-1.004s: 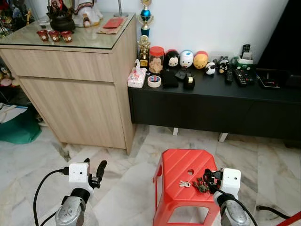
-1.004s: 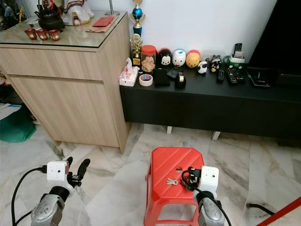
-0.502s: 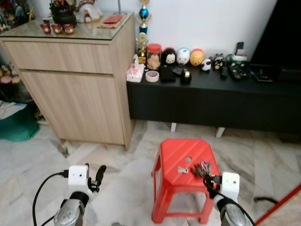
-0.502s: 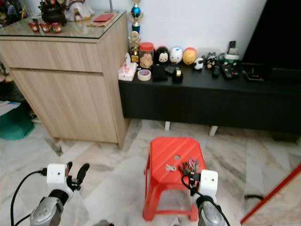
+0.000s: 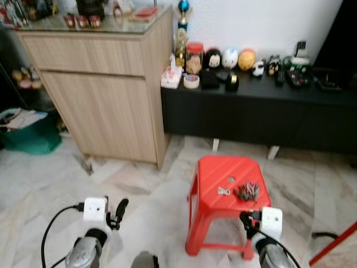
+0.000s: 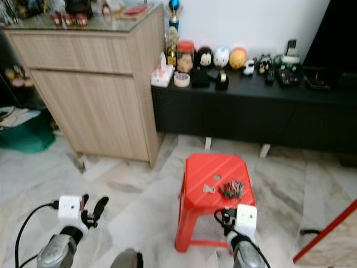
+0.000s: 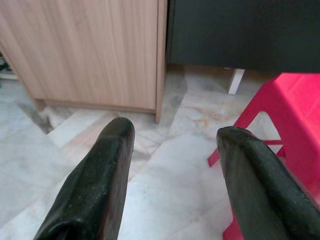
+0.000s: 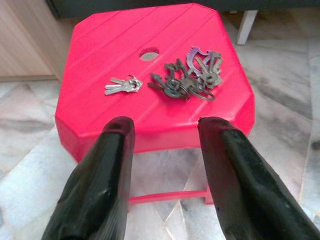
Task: Hang keys on a hook
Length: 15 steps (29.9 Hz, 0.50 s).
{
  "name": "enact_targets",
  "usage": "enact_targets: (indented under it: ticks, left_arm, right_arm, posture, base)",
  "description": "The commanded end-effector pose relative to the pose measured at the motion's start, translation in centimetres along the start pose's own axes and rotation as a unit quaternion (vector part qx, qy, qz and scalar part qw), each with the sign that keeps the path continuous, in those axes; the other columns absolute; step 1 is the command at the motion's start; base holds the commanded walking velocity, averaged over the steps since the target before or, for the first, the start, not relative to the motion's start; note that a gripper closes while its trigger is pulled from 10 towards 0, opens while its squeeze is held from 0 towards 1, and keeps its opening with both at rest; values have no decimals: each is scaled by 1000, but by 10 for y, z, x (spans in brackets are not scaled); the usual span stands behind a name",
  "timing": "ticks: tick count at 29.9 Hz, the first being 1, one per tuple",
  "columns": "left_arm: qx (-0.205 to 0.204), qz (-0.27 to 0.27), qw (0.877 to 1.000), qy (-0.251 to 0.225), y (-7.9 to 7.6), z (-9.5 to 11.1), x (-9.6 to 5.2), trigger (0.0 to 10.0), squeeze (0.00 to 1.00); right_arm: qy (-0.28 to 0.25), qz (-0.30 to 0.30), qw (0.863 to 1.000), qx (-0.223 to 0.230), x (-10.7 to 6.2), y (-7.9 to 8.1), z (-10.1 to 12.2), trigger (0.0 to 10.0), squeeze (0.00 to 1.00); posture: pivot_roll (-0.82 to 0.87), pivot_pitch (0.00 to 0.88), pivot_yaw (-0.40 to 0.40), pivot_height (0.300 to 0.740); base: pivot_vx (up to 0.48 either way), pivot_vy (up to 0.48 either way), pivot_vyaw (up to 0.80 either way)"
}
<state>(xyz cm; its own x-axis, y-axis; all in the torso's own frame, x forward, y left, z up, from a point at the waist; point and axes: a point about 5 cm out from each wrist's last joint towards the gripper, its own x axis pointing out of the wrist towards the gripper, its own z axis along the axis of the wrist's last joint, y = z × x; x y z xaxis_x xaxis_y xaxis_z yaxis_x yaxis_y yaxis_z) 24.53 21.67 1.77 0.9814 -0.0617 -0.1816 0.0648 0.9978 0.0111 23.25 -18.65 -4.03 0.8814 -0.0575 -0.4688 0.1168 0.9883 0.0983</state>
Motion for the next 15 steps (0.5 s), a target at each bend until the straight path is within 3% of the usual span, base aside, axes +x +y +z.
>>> enact_targets:
  ticks: [1, 15]
  left_arm:
    - [-4, 4, 1000, -5, 3, 5, 4, 10000, 0]
    - [-3, 2, 1000, -8, 3, 8, 6, 10000, 0]
  right_arm:
    - [2, 0, 1000, -3, 2, 1, 3, 10000, 0]
    - [8, -2, 1000, -5, 3, 2, 2, 10000, 0]
  posture:
    - [55, 0, -18, 654]
    - [59, 0, -20, 654]
  base:
    - [319, 0, 0]
    - [334, 0, 0]
